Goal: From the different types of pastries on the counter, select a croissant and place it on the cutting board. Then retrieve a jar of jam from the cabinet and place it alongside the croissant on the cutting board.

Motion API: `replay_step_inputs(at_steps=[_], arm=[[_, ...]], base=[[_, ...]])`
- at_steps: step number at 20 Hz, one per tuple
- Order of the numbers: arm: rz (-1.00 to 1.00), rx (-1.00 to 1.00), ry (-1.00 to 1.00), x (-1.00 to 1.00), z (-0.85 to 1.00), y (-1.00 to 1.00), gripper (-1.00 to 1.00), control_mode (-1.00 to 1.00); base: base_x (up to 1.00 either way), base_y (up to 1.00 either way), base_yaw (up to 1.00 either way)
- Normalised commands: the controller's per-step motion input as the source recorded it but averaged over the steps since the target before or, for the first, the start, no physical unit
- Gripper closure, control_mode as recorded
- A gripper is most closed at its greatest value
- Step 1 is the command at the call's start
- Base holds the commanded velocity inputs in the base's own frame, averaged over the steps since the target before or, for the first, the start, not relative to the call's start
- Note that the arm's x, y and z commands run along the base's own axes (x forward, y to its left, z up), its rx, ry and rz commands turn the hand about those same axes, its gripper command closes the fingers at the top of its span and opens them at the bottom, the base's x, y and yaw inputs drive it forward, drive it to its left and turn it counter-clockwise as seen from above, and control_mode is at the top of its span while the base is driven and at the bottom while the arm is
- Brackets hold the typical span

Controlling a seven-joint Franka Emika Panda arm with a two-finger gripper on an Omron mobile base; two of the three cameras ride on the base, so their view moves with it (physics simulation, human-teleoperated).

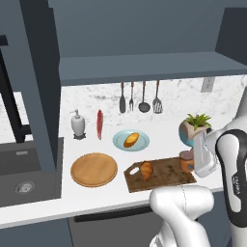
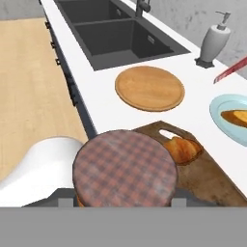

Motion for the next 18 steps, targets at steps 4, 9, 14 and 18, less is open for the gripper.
replay_step_inputs(at_steps=[4, 9, 14, 18], arm=[[0.07, 0.02, -0.06, 0.00, -0.17, 0.00, 1.00, -1.00], [0.08, 0.07, -0.02, 0.18, -0.15, 0.00, 1.00, -1.00], [0.05, 0.10, 0.00, 0.39, -0.20, 0.00, 1.00, -1.00], [0.01, 0.00, -0.01, 0.49, -0.40, 0.00, 1.00, -1.00]], base=[[0.00, 0.00, 0.00], [0.00, 0.00, 0.00], [0.00, 0.00, 0.00], [0.00, 0.00, 0.00]])
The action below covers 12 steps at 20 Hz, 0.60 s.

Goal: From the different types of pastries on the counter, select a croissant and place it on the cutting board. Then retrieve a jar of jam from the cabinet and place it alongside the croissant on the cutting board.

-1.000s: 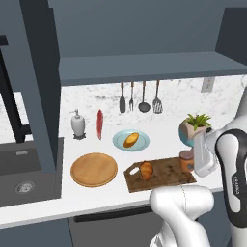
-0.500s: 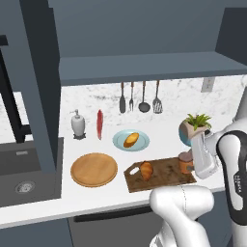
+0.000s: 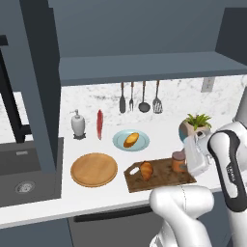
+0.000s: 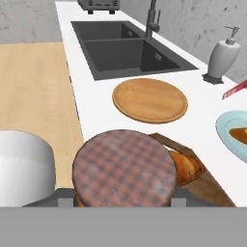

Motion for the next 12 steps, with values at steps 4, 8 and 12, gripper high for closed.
replay_step_inputs(at_steps=[4, 8, 12], arm=[[0.00, 0.00, -0.05, 0.38, -0.45, 0.00, 1.00, -1.00], [0.03, 0.03, -0.06, 0.23, -0.23, 0.00, 1.00, -1.00], [0.06, 0.08, -0.04, 0.21, -0.14, 0.00, 1.00, -1.00]], base=[[0.00, 0.00, 0.00], [0.00, 0.00, 0.00], [0.00, 0.00, 0.00]])
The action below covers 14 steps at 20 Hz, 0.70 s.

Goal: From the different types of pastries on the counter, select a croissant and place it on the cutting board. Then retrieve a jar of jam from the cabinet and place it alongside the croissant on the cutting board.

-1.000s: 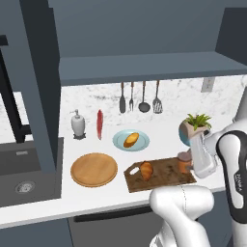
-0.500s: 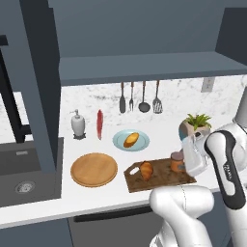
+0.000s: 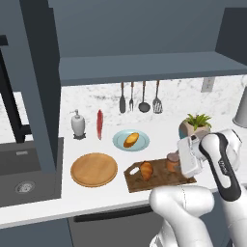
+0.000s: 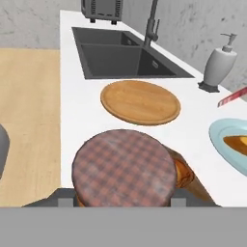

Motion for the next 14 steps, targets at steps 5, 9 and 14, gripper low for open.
replay_step_inputs(at_steps=[5, 9, 14], arm=[[0.04, 0.02, 0.00, 0.37, -0.29, 0.00, 1.00, -1.00], [0.00, 0.00, 0.00, 0.49, -0.34, 0.00, 1.00, -1.00], [0.02, 0.00, 0.00, 0.29, -0.15, 0.00, 1.00, -1.00]], base=[[0.00, 0.00, 0.00], [0.00, 0.00, 0.00], [0.00, 0.00, 0.00]])
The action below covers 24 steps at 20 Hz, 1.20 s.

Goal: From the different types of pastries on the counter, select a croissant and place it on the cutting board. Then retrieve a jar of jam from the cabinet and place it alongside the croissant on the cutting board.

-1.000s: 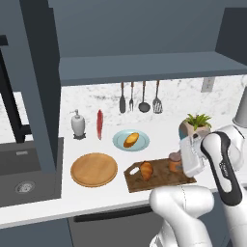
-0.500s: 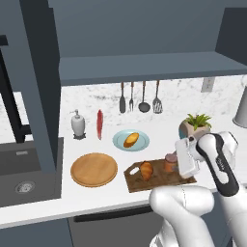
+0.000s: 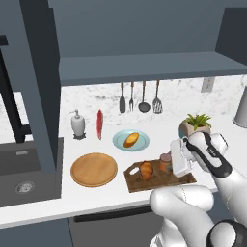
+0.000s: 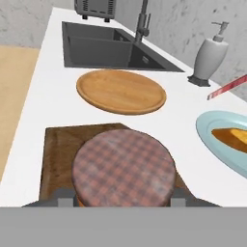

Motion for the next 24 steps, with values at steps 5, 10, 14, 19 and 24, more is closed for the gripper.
replay_step_inputs(at_steps=[5, 10, 14, 19, 24], arm=[[0.05, 0.00, 0.00, 0.11, -0.14, 0.00, 1.00, -1.00], [0.04, 0.03, 0.00, 0.01, -0.25, -0.03, 1.00, -1.00], [0.03, 0.06, 0.00, 0.01, -0.23, -0.02, 1.00, -1.00], [0.02, 0.07, 0.00, 0.09, -0.24, -0.03, 1.00, -1.00], [0.00, 0.03, 0.00, 0.21, -0.24, 0.00, 1.00, -1.00]], base=[[0.00, 0.00, 0.00], [0.00, 0.00, 0.00], [0.00, 0.00, 0.00], [0.00, 0.00, 0.00], [0.00, 0.00, 0.00]])
